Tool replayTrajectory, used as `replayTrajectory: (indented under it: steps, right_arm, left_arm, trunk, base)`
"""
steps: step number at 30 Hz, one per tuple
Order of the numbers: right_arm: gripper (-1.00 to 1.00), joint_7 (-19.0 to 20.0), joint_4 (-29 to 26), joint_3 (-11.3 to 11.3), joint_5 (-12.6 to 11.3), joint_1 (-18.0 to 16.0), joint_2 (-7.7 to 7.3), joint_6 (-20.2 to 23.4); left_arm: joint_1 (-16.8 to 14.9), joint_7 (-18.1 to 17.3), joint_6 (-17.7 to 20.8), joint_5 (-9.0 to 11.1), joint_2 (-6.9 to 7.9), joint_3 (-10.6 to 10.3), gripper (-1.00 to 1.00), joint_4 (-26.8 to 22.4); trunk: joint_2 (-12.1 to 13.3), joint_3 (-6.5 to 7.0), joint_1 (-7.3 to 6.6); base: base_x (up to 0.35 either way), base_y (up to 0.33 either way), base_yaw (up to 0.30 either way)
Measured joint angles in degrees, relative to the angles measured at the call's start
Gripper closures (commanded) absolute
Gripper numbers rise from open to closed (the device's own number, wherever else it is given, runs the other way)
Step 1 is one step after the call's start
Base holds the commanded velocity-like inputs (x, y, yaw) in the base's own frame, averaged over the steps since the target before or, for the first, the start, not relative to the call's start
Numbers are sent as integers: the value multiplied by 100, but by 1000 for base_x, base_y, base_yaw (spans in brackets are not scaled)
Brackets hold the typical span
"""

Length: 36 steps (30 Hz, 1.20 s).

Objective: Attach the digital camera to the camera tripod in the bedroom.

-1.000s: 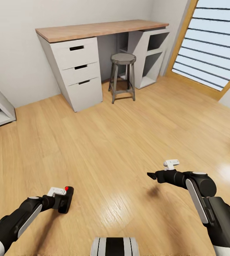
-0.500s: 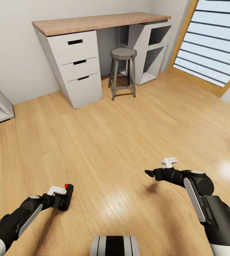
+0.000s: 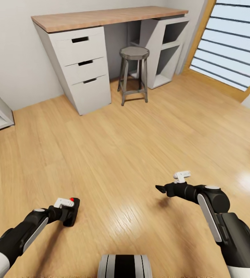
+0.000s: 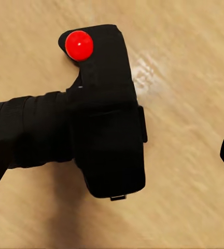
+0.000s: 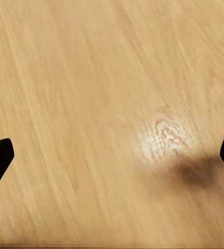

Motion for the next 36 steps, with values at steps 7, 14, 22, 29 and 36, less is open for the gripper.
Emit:
replayTrajectory:
  steps: [7,14,22,29,36]
  right_arm:
    - [-100,-1,0,82,3,5,1,-6]
    - [-100,0,0,147,3,7,0,-9]
    - [-100,1,0,207,5,11,2,-9]
    - [-100,0,0,234,5,15,5,-12]
    - [-100,0,0,243,3,16,4,-8]
  left_arm:
    - [-39,53,3,6,-30,11,-100,4]
    - [-68,71,-1,9,-38,87,-100,6]
    - [-79,78,-4,-2,-65,291,-100,6]
    - [-83,80,-4,-6,-87,369,-100,6]
    - [-85,129,-4,-10,-135,395,-100,6]
  trunk:
    - [-9,-155,18]
    - [-19,-310,36]
    - [-30,-488,57]
    - [-39,-643,75]
    - [-42,-688,79]
  base:
    - [0,0,0]
    - [0,0,0]
    - [0,0,0]
    - [0,0,0]
    - [0,0,0]
